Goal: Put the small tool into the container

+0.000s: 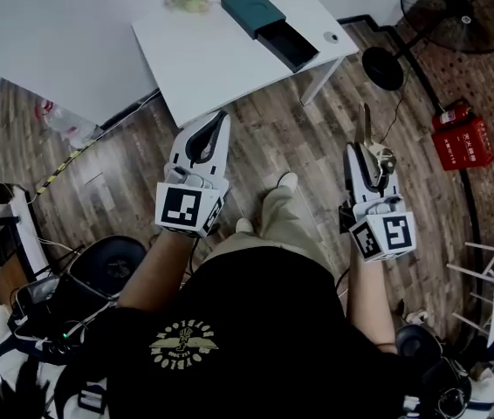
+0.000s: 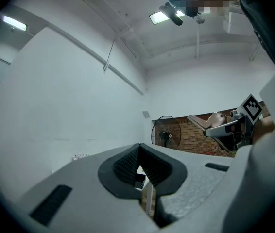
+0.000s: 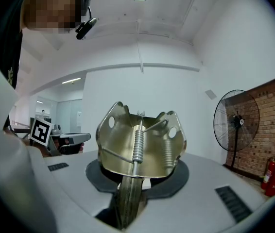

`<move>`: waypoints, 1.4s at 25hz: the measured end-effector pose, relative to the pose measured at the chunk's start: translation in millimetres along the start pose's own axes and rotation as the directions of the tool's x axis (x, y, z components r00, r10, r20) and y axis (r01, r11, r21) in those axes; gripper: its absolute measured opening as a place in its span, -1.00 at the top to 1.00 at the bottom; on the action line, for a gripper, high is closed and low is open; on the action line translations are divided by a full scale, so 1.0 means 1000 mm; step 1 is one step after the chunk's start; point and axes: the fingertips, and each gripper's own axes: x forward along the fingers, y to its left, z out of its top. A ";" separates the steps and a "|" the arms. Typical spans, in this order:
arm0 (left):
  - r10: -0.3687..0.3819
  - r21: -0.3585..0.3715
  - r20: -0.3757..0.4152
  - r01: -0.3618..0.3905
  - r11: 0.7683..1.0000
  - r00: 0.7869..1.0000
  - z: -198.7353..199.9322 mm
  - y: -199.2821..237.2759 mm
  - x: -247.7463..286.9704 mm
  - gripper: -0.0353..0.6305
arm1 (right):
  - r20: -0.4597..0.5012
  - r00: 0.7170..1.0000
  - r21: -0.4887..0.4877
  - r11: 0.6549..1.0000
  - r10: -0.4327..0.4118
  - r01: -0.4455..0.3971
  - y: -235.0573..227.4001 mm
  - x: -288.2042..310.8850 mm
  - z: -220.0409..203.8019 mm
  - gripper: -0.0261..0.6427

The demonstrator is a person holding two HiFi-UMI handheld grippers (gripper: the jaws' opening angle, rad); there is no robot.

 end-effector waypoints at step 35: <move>0.089 -0.001 -0.041 -0.089 0.996 0.995 -0.030 0.041 0.153 0.88 | -0.049 0.995 -0.018 0.996 0.082 -0.083 -0.112 0.142 -0.015 0.64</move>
